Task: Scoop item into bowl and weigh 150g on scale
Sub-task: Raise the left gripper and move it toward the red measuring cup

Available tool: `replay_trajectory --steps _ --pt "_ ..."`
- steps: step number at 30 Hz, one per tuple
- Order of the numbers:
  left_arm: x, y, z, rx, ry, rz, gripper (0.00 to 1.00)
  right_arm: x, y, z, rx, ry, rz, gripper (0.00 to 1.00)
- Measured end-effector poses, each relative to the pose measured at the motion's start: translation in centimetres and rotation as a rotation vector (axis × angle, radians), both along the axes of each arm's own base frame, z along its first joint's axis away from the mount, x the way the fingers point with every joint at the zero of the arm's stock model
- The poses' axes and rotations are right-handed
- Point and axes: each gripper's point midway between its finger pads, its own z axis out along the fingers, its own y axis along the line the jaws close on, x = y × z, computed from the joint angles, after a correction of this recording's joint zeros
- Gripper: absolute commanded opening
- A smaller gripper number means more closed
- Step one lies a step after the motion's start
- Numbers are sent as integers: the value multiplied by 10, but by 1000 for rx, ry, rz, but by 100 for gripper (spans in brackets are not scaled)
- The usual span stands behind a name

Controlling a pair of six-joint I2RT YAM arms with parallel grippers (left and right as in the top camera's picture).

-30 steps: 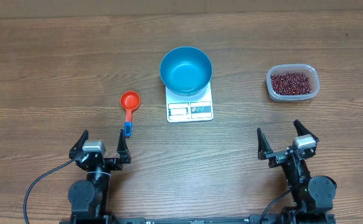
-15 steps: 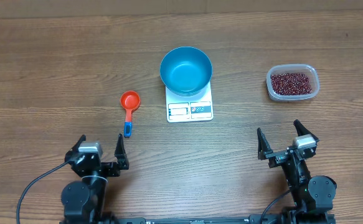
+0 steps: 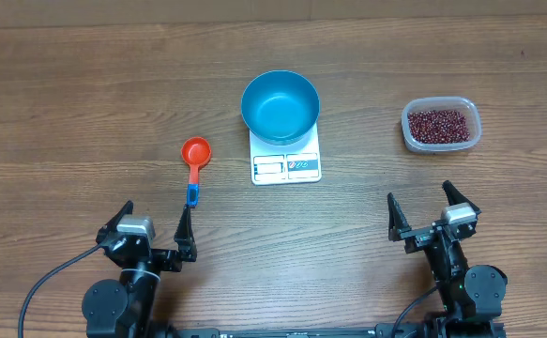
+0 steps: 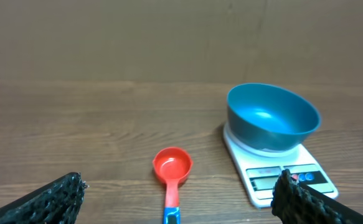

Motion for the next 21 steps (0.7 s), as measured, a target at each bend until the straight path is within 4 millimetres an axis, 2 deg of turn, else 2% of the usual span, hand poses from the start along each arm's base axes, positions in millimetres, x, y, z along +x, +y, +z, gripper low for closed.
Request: replay_trajectory --steps 21 --pt "24 -8 39 -16 268 -44 99 0 0 0 -1 -1 0 100"
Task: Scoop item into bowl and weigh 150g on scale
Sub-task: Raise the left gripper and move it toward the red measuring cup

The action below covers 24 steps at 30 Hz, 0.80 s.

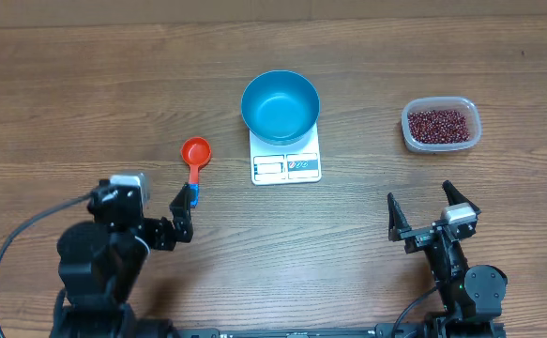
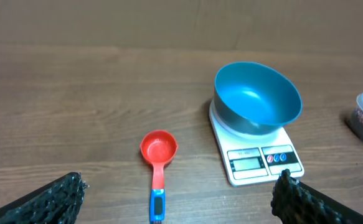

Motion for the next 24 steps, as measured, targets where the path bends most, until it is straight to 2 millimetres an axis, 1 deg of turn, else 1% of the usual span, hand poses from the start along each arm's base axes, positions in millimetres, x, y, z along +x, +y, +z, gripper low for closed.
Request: replay_trajectory --steps 6,12,16,20,24 --pt "8 0 -1 -1 98 -1 100 0 0 0 1 0 0 100" --pt "16 0 3 -2 176 0 100 0 0 0 1 1 0 100" --pt "21 0 3 -3 239 -1 100 0 0 0 0 0 0 100" --pt "27 0 -4 -4 303 -1 100 0 0 0 0 0 0 100" --pt "29 0 -16 -5 364 0 100 0 0 0 0 0 0 100"
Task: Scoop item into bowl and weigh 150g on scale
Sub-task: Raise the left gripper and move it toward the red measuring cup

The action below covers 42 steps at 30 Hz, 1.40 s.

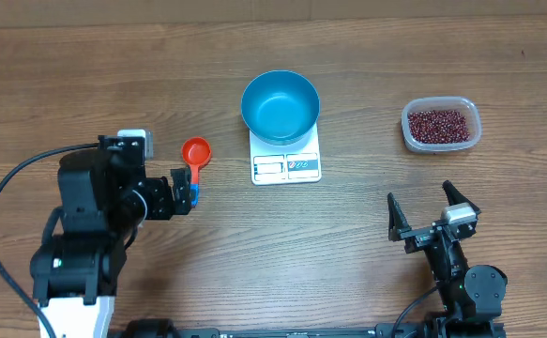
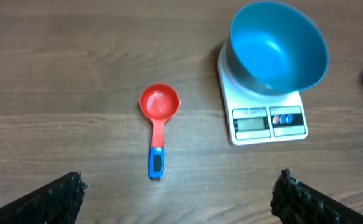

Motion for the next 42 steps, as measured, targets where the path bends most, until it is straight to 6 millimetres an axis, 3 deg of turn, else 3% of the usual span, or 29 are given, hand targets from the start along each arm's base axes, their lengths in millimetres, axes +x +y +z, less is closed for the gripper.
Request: replay_trajectory --steps 5,42 --pt "1 0 -11 -1 50 0 100 0 0 0 0 0 0 100" --pt "-1 0 -12 3 61 -2 99 0 0 0 0 0 0 100"
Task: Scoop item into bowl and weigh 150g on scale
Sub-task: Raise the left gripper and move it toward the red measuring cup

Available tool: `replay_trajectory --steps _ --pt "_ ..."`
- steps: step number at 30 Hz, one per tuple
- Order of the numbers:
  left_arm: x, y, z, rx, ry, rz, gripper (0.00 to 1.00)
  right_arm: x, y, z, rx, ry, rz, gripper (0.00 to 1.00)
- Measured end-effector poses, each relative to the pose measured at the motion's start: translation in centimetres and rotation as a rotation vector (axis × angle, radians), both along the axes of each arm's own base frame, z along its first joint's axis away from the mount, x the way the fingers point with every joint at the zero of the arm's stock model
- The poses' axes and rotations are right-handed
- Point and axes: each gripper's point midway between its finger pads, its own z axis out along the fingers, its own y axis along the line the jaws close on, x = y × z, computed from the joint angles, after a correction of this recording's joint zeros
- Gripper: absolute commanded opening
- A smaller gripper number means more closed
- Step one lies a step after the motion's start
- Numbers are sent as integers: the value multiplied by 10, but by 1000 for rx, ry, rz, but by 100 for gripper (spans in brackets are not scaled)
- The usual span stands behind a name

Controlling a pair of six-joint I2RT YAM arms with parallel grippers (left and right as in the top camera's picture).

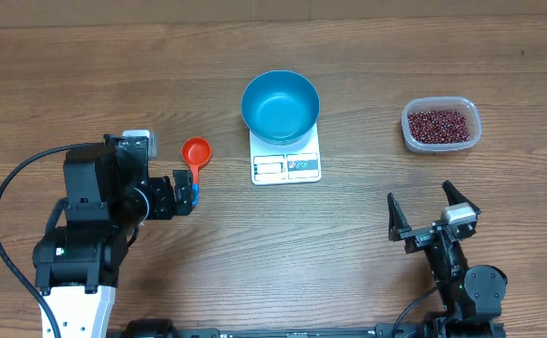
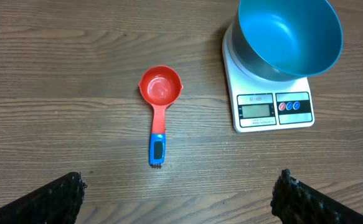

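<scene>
A red scoop [image 1: 195, 150] with a blue handle end [image 2: 157, 150] lies on the table left of the scale. The blue bowl [image 1: 280, 105] stands empty on the white scale [image 1: 286, 166]. Red beans fill a clear container [image 1: 441, 125] at the right. My left gripper [image 2: 181, 199] hangs open above the table just short of the scoop handle, looking down, with its fingertips [image 2: 66, 190] wide apart and holding nothing. In the overhead view the left gripper [image 1: 168, 199] is beside the handle end. My right gripper [image 1: 421, 208] rests open near the front edge.
The wooden table [image 1: 85, 84] carries nothing else. The left arm's black cable [image 1: 6, 207] loops at the front left. The scale's display and buttons [image 2: 274, 107] face the front.
The left wrist shifted slightly; the scoop sits a little higher in its view. Both grippers stay open, and the scoop, bowl, scale and beans have not moved.
Both arms first rested low at the front edge, grippers open. The left arm was then raised and further forward, its camera tilted down over the scoop, and now hangs beside the handle. The right arm stayed still throughout.
</scene>
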Motion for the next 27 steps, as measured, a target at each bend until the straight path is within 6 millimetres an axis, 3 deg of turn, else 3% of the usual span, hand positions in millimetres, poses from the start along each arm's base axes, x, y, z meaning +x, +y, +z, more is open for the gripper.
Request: replay_trajectory --steps 27 --pt "0 3 -1 26 -1 -6 100 0 0 0 0 0 0 100"
